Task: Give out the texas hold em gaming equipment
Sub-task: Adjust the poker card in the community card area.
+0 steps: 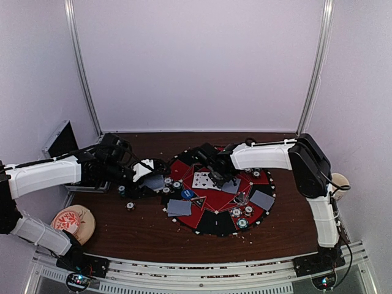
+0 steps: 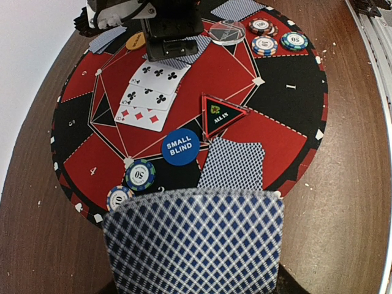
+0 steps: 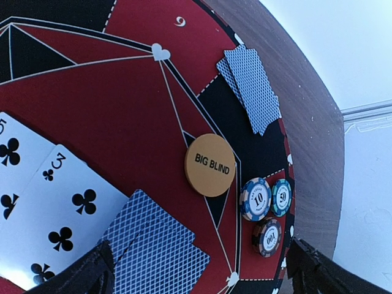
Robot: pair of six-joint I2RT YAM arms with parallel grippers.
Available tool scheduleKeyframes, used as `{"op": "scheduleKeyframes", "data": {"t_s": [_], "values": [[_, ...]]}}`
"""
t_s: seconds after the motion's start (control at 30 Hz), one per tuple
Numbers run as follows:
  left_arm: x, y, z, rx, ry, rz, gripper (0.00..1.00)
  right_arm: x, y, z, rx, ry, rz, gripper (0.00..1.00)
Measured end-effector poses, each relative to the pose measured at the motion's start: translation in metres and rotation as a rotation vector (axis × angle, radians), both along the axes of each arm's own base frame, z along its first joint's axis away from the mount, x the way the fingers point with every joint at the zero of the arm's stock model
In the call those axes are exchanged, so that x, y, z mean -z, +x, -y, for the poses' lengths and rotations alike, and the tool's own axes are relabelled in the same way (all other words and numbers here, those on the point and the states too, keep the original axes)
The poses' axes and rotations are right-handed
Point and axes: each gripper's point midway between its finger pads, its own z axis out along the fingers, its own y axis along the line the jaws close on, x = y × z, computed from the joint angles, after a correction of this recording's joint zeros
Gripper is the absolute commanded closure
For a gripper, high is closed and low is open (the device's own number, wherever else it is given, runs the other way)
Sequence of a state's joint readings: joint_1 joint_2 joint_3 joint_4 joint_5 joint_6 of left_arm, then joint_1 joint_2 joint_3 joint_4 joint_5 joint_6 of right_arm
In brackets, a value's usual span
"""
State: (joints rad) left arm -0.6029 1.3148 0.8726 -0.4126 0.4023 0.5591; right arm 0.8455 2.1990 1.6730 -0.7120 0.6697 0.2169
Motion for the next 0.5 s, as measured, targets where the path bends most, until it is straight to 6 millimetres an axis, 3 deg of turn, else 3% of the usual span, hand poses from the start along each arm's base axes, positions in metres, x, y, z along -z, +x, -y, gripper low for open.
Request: {"op": "scheduleKeyframes", "data": {"t_s": [0.5], "values": [[0.000, 0.000, 0.000, 0.000, 0.000, 0.000, 0.46, 0.016, -0.005, 0.004, -0.004, -0.014, -0.032, 0.00]]}}
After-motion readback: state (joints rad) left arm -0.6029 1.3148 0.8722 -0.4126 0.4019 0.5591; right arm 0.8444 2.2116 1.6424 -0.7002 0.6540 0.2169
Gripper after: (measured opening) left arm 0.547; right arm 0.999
